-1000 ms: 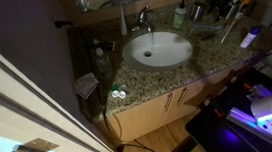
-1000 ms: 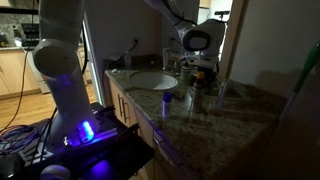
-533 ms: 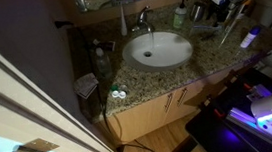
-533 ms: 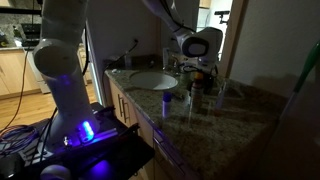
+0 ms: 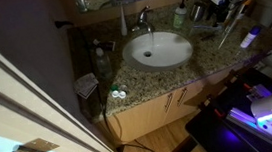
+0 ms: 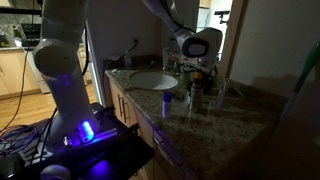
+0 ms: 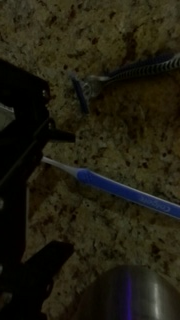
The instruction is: Pick up the teeth brush and put it in the silver cup
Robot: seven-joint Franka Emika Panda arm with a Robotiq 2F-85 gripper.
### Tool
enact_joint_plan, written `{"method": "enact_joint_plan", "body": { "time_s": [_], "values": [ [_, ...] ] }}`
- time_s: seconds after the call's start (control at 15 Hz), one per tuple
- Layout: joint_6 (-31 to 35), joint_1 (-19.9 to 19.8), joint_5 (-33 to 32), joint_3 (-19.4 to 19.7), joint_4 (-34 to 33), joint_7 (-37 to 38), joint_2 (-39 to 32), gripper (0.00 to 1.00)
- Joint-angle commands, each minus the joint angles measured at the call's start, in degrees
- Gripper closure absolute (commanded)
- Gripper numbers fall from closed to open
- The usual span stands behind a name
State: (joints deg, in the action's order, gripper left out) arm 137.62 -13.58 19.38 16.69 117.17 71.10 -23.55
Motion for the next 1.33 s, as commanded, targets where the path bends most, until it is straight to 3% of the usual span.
{"method": "enact_joint_plan", "body": {
  "time_s": [0.0, 0.53, 0.6, 0.67, 0.8, 1.27],
  "values": [
    [1.4, 0.2, -0.5, -0.2, 0.7, 0.3, -1.1, 0.00],
    [0.9, 0.2, 0.0, -0.4, 0.2, 0.0, -2.0, 0.00],
    [1.2, 0.1, -0.1, -0.4, 0.1, -0.3, -2.4, 0.04],
    [1.5, 0.2, -0.1, -0.4, 0.1, -0.1, -2.6, 0.27],
    [1.6, 0.3, -0.2, -0.3, 0.1, 0.1, -2.8, 0.29],
    [3.4, 0.2, 0.2, -0.5, 0.0, -0.2, -2.7, 0.78]
  ]
}}
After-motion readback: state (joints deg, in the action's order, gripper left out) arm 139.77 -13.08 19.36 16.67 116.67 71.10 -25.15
